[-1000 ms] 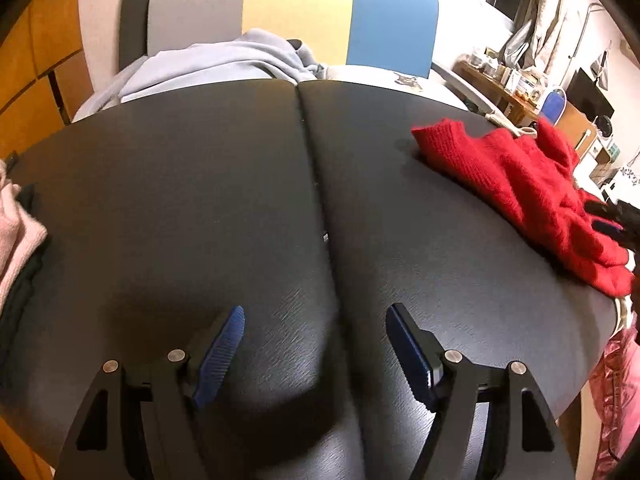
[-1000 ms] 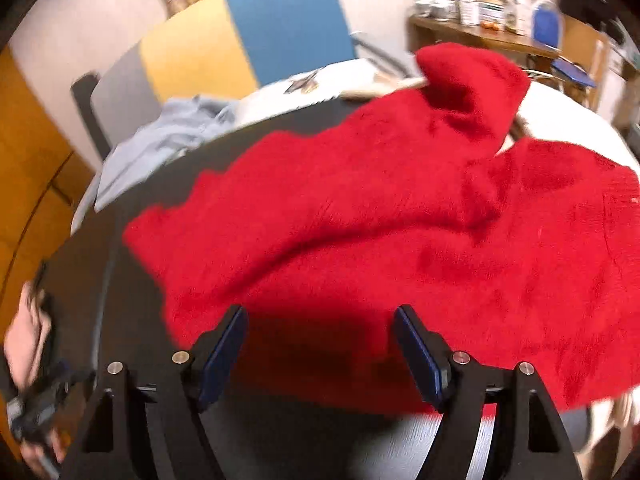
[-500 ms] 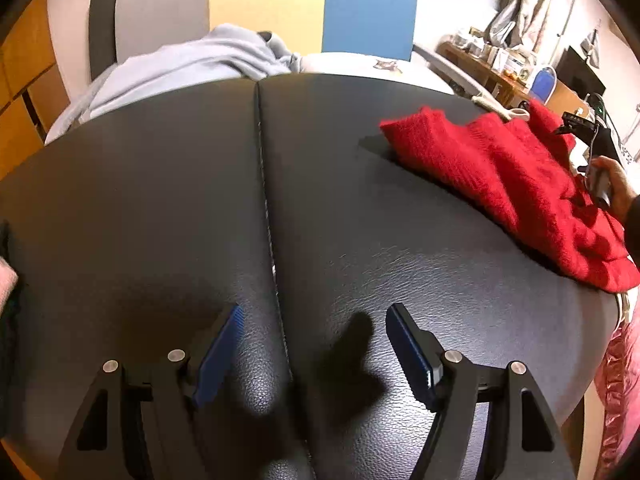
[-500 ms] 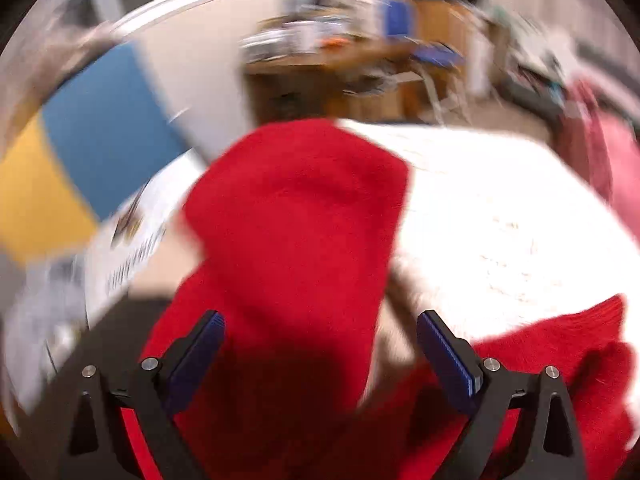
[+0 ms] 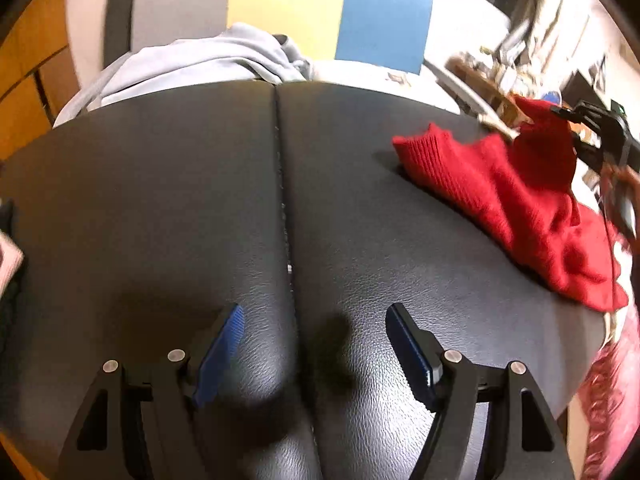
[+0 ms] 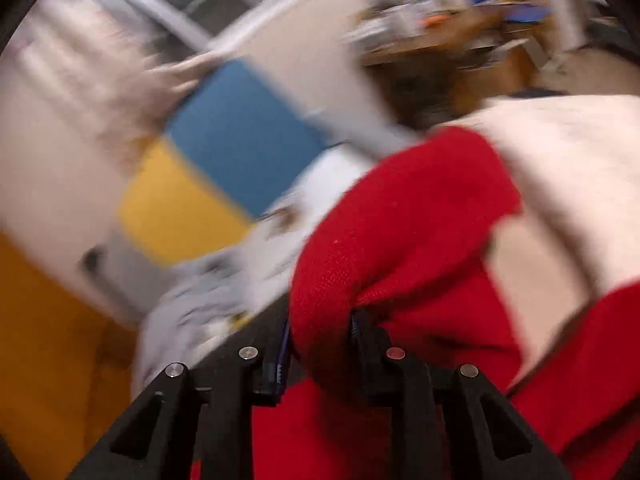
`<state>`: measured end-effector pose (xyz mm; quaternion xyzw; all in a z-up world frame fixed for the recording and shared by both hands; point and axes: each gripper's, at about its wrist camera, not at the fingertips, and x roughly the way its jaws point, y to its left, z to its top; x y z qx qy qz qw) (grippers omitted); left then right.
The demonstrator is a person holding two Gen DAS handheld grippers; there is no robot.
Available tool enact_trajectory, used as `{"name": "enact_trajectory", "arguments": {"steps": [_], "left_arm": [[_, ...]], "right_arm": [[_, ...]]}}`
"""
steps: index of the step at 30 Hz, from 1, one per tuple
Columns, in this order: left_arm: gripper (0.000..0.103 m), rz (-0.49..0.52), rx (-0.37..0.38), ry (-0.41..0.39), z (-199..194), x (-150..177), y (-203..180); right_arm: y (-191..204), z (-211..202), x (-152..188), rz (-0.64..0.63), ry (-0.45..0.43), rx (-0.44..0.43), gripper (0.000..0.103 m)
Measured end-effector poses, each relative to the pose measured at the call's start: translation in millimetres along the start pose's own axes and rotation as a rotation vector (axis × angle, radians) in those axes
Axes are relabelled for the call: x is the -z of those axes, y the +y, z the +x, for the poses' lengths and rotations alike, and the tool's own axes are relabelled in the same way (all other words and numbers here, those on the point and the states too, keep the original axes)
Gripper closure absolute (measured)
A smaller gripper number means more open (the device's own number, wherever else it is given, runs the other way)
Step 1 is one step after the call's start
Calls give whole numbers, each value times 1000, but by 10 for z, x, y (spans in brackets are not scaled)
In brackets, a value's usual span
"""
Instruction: Fold clothes
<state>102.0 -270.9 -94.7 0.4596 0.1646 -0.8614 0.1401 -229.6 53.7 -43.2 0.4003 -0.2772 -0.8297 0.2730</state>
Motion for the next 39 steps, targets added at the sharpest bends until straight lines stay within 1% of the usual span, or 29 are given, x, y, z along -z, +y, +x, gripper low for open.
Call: {"name": "enact_trajectory", "arguments": {"steps": [2,3,4,5,9,11,13,14,15,16,17,18,20,22,23,24,26,27,28,30,31,32,33,34,35,36,37,38,39], "left_arm": [[29,-20,-2,-30,-133,26,74],[29,-28,-4,-46,-203,41,114],[29,-32,-14,-67,-291,72,177],[29,-45,-28,-85,-375,104,254],[29,-141,-59,-128,-648,262,664],[29,-179,-97,-141,-725,344,855],[29,-230,-104,-150,-780,431,1027],[29,-263,-94,-148,-799,481,1097],[29,-293,-85,-145,-815,529,1159],[29,-306,-73,-143,-821,565,1175],[29,-316,-64,-142,-827,600,1185],[29,-306,-66,-144,-836,624,1163],[29,-280,-72,-148,-864,655,1117],[29,-252,-56,-160,-926,681,1083],[29,-247,-39,-160,-929,679,1065],[29,-244,-18,-158,-915,667,1037],[29,-237,16,-155,-870,651,993],[29,-230,28,-150,-839,653,965],[29,-220,39,-144,-814,655,926],[29,-188,60,-134,-759,664,844],[29,-168,69,-129,-726,671,798],[29,-146,76,-111,-674,681,744],[29,-124,84,-94,-626,694,691],[29,-110,106,-84,-597,715,644],[29,-94,127,-74,-569,737,595],[29,-70,137,-65,-541,772,532],[29,-41,138,-57,-515,806,465],[29,-15,138,-48,-495,836,403],[29,15,140,-40,-478,861,348]], "right_arm": [[499,7,552,-50,96,-153,76],[755,13,856,-78,150,-230,72],[1011,18,1161,-105,203,-307,72],[1186,26,1478,-129,263,-347,72],[1644,63,2778,-221,521,-395,72],[1780,-7,3364,-293,638,-385,72],[1859,-88,3634,-422,672,-299,63],[1897,-129,3751,-492,678,-247,52],[1928,-160,3821,-537,691,-226,51],[1948,-208,3845,-559,699,-225,51],[1962,-274,3859,-576,701,-222,48],[1958,-346,3847,-579,702,-223,47],[1926,-447,3676,-614,647,-169,47],[1894,-533,3476,-661,576,-98,46],[1863,-500,3278,-699,532,-57,41],[1805,-437,3093,-702,512,-34,28],[1665,-350,2849,-637,520,-20,16],[1595,-306,2727,-605,524,-13,16],[1473,-264,2632,-540,519,-7,16],[1205,-180,2552,-392,490,8,16],[1057,-166,2501,-275,475,-31,16],[930,-149,2457,-173,451,-72,19],[816,-126,2427,-96,422,-99,25],[742,-115,2390,-43,388,-122,27],[697,-114,2348,-7,348,-141,29],[676,-104,2316,23,317,-155,38],[677,-93,2277,47,294,-171,44],[682,-87,2230,72,274,-192,55],[711,-90,2196,76,262,-201,56]]}}
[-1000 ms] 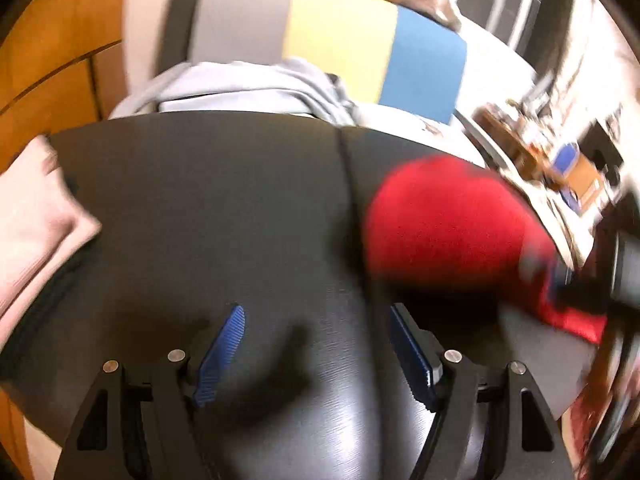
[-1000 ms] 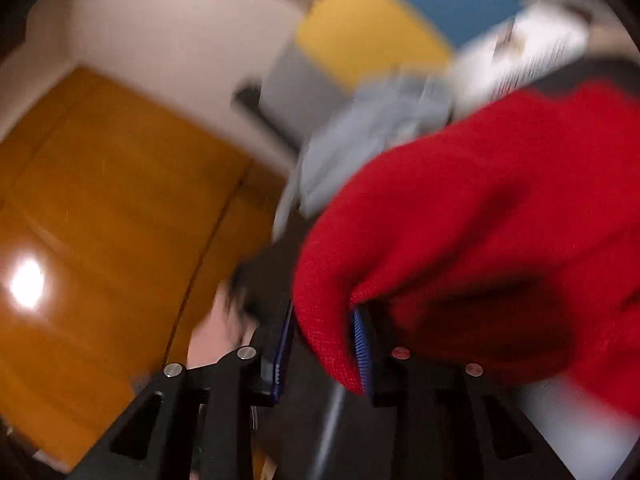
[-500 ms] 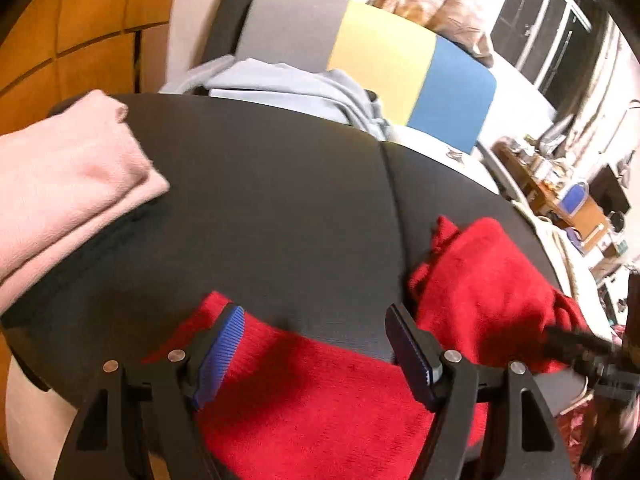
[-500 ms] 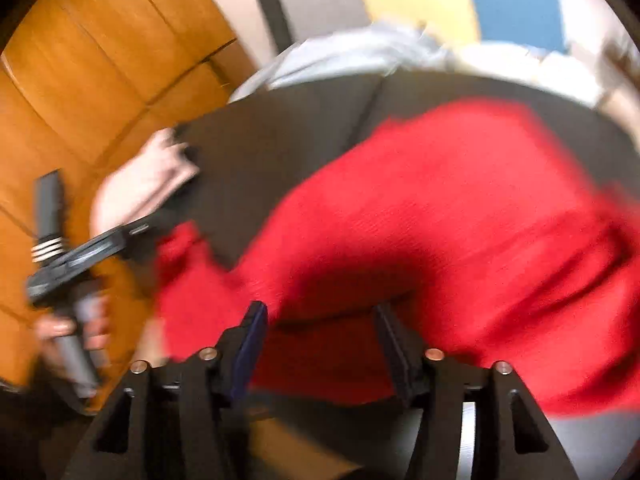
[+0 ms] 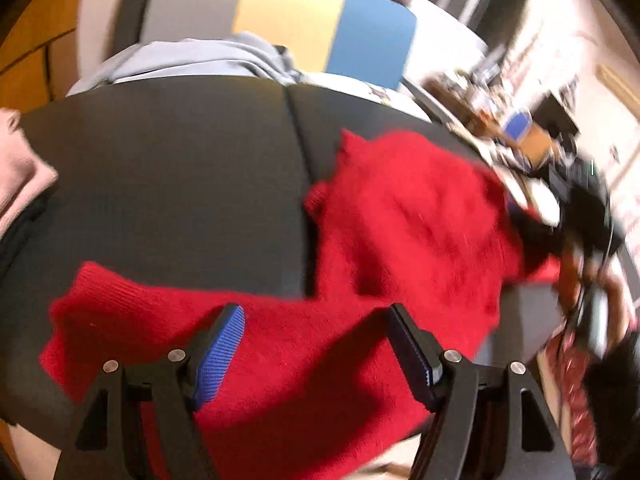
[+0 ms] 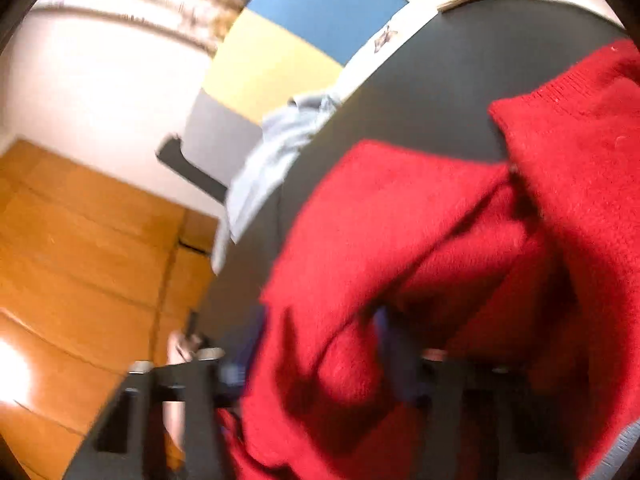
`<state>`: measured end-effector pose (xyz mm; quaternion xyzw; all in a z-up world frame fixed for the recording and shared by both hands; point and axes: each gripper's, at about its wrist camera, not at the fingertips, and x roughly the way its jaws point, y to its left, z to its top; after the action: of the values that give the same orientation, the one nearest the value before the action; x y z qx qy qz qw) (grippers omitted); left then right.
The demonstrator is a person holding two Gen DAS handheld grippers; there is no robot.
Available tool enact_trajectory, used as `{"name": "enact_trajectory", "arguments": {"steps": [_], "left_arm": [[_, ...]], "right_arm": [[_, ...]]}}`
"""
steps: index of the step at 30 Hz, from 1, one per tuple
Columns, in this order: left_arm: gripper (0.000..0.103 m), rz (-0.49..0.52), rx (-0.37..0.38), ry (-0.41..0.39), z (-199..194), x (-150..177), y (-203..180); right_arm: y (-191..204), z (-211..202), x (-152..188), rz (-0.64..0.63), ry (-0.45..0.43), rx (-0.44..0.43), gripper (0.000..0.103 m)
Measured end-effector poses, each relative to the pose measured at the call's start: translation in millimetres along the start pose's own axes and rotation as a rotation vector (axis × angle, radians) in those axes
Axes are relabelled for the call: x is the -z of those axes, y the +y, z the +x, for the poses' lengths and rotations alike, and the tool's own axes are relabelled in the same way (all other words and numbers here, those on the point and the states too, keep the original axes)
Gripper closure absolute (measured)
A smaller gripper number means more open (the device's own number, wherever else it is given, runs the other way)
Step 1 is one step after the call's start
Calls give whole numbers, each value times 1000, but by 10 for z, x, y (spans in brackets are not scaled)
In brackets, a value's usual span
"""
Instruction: Fold clothes
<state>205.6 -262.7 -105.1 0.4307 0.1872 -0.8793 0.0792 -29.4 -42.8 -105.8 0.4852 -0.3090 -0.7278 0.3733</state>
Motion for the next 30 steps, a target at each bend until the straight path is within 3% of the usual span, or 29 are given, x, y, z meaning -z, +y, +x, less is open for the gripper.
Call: {"name": "enact_trajectory", "arguments": {"steps": [3,7,10,11,12,15,18,20,24,28,30], "left_arm": [[29,63,-19,19,48,53,-93],[32,33,29,-17,-69,12,-17],[32,57,101,-33,-131,-61,-109],[32,70,130,-35,-134,-89,-159],[32,93,152,-30,-108,-140,-213],[32,165,195,-21,-22,-182,-426],[31,224,237,3,100,-163,-644],[32,260,230,30,227,-141,-738],[32,277,219,72,384,-69,-760],[31,316,193,83,374,5,-750],[31,344,182,83,329,51,-774]], "right_arm": [[146,-14,-56,-37,-15,1,56],[200,-148,15,-58,-15,5,56],[235,-211,161,-49,113,-160,52],[288,-166,237,-58,159,-181,39],[330,-111,299,-65,194,-177,28],[384,41,395,-106,209,-98,28],[298,143,302,-38,156,-95,27],[262,236,240,0,124,-125,25],[327,383,109,42,153,-245,14],[486,581,98,27,244,-391,4],[503,577,16,12,236,-366,4]]}}
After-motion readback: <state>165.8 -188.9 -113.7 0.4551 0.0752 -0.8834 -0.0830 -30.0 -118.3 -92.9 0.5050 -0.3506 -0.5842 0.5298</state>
